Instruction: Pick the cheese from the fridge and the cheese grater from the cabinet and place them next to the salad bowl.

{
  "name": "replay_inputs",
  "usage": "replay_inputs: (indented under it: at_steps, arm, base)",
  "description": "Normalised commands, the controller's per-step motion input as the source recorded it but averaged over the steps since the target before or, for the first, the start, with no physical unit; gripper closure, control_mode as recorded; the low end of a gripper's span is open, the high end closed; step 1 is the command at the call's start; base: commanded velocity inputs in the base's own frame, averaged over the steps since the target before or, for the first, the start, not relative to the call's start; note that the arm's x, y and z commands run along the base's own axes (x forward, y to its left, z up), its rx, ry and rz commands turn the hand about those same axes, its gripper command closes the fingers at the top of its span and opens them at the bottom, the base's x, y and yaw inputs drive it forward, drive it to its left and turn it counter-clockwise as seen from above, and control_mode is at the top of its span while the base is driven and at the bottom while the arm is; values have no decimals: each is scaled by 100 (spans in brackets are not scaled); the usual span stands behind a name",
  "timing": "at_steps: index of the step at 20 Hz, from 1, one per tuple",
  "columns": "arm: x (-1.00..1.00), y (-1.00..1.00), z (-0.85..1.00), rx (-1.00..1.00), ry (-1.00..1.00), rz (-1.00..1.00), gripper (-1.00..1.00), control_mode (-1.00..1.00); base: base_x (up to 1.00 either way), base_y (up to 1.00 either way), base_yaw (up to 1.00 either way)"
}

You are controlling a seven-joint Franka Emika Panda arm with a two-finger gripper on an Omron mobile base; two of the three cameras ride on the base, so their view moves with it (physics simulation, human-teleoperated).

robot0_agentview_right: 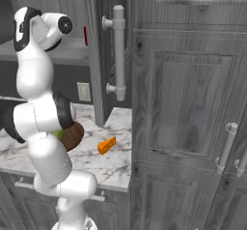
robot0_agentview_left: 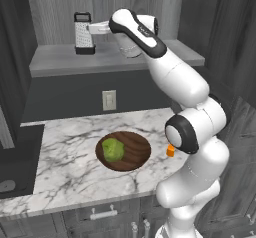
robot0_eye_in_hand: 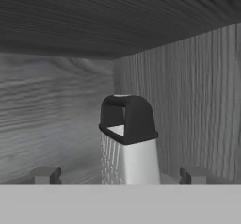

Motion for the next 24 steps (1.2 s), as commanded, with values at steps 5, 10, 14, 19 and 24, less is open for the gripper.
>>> replay_inputs:
  at_steps: [5,10,14,19,24]
  arm:
    - [18,0,-2,0,-1,1,-100,-100]
    - [14,0,-6,0,0,7,-100,-100]
    - [26,0,-14,0,0,7,-100,-100]
    - [35,3,-23,0,1,4,-100,-100]
    - [37,13,-17,0,0,1,-100,-100]
  base:
    - [0,0,0]
    - [0,0,0]
    - [0,0,0]
    - [0,0,0]
    - [0,0,0]
